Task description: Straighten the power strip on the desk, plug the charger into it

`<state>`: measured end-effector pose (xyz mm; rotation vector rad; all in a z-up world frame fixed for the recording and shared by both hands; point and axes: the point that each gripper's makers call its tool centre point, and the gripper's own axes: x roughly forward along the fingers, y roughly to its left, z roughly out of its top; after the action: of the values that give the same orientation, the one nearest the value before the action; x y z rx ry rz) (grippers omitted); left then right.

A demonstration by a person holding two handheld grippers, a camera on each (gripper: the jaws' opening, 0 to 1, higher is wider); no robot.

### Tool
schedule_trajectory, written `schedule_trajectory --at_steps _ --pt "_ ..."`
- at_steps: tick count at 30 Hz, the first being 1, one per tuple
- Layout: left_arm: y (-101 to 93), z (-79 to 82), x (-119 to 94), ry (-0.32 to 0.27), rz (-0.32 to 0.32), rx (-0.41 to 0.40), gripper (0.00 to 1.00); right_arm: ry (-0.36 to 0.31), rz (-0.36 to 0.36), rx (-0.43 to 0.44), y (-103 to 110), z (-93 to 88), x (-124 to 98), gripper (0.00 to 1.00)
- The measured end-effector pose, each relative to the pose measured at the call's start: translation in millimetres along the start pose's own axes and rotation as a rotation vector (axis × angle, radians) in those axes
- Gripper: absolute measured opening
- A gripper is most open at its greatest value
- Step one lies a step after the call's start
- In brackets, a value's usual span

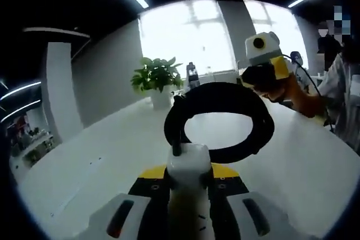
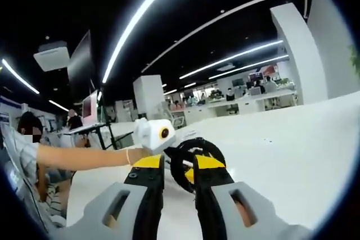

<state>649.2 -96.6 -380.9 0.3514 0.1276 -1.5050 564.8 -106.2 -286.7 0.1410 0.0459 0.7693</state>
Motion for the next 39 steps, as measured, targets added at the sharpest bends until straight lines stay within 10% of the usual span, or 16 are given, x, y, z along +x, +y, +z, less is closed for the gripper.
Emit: schedule_trajectory --at_steps 39 --pt "1.0 -5.8 -49.0 0.031 0.220 -0.034 0.72 0.037 -0.009 -0.068 3.0 -6.8 -3.1 0.47"
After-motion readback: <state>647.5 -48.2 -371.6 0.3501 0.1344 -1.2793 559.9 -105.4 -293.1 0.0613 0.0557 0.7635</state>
